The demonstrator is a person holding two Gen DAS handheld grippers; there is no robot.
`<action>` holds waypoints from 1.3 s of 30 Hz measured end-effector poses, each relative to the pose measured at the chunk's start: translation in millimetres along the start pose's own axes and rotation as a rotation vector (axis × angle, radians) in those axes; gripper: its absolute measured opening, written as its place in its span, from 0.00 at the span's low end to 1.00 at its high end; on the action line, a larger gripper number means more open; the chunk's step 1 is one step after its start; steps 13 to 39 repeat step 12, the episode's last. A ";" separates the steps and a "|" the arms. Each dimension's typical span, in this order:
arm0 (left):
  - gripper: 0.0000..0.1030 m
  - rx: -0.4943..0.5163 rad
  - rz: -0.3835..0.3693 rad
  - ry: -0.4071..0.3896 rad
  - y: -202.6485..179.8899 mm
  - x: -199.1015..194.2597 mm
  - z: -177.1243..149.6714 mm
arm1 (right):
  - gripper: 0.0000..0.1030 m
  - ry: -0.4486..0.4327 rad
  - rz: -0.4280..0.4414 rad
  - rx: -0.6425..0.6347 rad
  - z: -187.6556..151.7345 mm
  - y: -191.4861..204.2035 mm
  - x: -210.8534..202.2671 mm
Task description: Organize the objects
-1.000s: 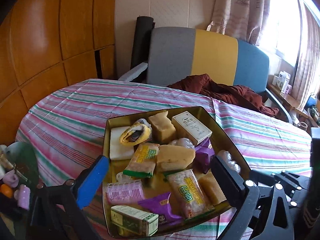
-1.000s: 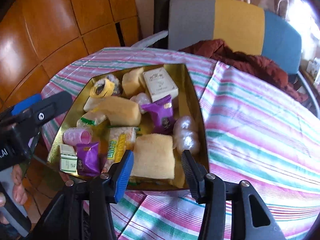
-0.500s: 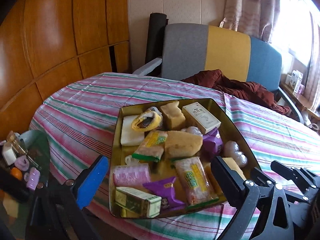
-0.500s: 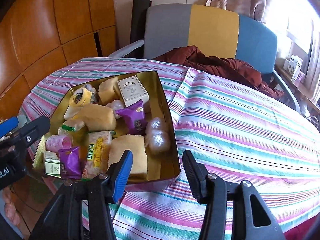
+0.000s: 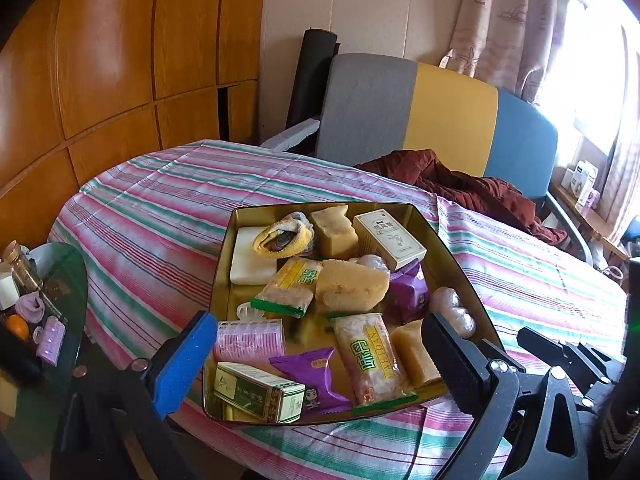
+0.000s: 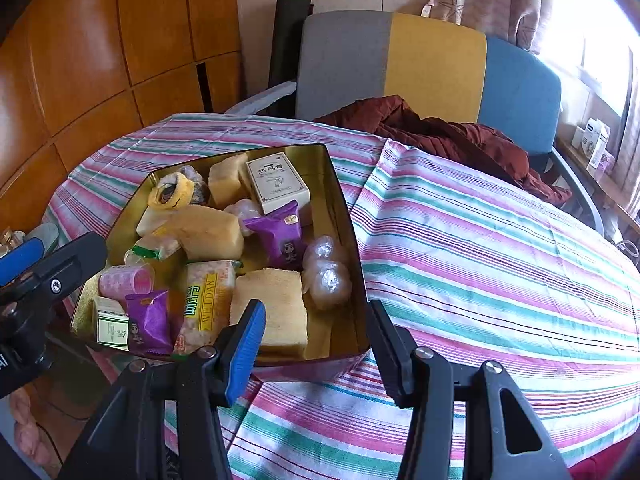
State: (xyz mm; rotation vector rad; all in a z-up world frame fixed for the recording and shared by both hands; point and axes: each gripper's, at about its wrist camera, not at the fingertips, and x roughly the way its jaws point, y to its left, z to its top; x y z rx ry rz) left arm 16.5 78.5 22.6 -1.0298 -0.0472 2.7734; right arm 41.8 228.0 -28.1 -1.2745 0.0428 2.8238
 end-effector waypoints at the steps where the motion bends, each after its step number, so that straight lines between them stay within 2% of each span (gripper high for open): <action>1: 1.00 -0.002 0.001 0.002 0.4 0.5 0.1 | 0.51 0.000 0.000 0.000 0.0 0.1 -0.1; 39: 1.00 -0.002 0.006 -0.004 1.1 5.5 -1.8 | 0.51 0.008 -0.002 -0.003 1.1 0.0 4.4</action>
